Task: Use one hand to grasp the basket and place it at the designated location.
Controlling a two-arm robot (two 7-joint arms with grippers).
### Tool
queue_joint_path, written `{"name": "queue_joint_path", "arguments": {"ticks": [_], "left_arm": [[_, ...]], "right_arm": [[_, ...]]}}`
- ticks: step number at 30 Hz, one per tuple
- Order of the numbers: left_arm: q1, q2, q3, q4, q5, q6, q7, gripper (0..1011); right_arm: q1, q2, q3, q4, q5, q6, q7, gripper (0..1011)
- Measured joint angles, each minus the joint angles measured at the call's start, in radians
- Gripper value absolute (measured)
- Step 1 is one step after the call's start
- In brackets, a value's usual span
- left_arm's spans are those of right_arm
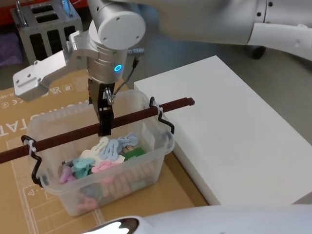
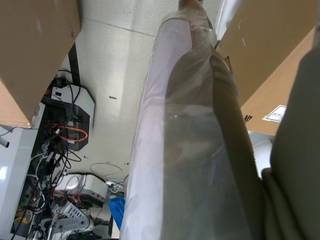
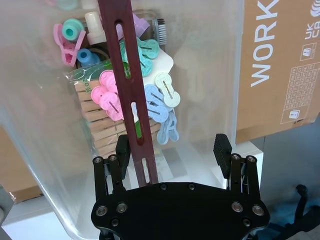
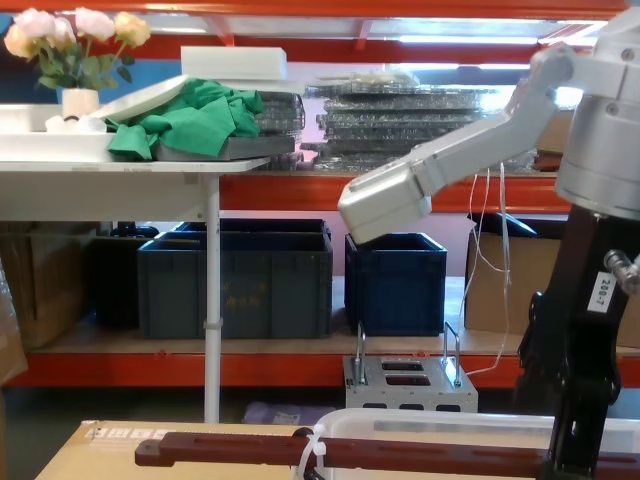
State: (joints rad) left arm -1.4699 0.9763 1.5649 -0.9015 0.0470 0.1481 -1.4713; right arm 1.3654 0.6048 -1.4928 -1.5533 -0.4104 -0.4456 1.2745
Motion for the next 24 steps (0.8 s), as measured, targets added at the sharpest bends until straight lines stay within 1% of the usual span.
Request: {"name": "queue_joint_path", "arguments": {"ticks": [3,7,10,12,14,16,19,24], "left_arm": [[0.0,0.0,0.0,0.0,0.0,0.0,0.0,0],[0.0,0.0,0.0,0.0,0.0,0.0,0.0,0],[0.0,0.0,0.0,0.0,0.0,0.0,0.0,0],[0.0,0.0,0.0,0.0,0.0,0.0,0.0,0],[0.0,0.0,0.0,0.0,0.0,0.0,0.0,0],[0.0,0.0,0.0,0.0,0.0,0.0,0.0,0],[0.0,0.0,0.0,0.0,0.0,0.0,0.0,0],[0.0,0.0,0.0,0.0,0.0,0.0,0.0,0]], "right_arm": [[0.002,0.006,0.006,-0.006,0.004,-0.001,0.001,1001],[0.008,0.027,0.018,-0.035,0.011,-0.001,0.002,1001],[0.019,0.062,0.04,-0.075,0.034,0.0,0.006,1001],[0.024,0.079,0.052,-0.089,0.049,0.0,0.01,1001],[0.028,0.093,0.063,-0.102,0.064,0.0,0.014,1001],[0.029,0.1,0.068,-0.106,0.069,0.0,0.017,1001],[0.036,0.127,0.096,-0.124,0.093,0.0,0.017,1000],[0.038,0.138,0.112,-0.132,0.103,-0.001,0.017,1001]]}}
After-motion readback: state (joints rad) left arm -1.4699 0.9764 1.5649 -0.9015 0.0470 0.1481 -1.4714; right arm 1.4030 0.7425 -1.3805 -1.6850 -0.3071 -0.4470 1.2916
